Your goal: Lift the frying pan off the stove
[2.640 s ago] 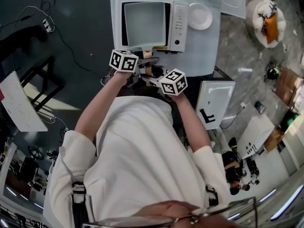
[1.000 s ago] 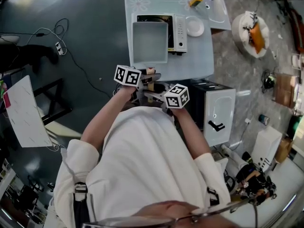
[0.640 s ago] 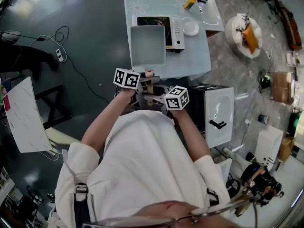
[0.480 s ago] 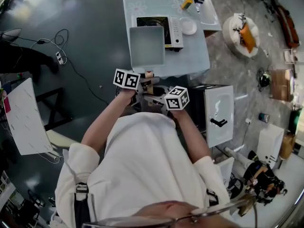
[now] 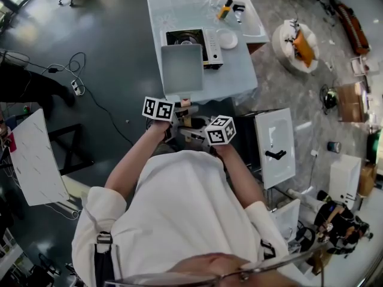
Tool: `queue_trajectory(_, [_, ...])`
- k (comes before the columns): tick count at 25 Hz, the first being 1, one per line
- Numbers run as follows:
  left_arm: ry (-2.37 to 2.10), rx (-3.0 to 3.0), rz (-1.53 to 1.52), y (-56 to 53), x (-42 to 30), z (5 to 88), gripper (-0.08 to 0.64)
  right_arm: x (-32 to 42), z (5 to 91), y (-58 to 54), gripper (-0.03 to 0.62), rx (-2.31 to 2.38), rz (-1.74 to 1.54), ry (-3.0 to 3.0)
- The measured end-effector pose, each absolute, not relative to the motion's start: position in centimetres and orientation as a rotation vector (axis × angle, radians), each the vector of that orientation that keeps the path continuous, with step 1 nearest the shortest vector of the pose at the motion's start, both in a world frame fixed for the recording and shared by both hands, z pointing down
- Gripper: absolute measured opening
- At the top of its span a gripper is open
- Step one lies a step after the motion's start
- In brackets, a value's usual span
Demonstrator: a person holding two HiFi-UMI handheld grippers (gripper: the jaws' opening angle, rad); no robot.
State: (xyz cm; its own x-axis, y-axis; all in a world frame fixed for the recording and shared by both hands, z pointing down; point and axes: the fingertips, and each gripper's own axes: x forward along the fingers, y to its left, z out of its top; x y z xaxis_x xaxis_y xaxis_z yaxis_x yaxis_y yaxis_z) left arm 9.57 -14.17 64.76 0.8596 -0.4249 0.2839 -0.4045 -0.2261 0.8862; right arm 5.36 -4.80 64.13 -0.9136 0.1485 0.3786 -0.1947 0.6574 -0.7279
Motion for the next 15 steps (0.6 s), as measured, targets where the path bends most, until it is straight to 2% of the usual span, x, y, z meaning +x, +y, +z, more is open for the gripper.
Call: queue_trajectory(15, [-0.668,1.844,-0.077,-14.4,13.4,62.2,0.232,9.8,61.7,-4.8,0.212,-0.034,1.11,-2.478])
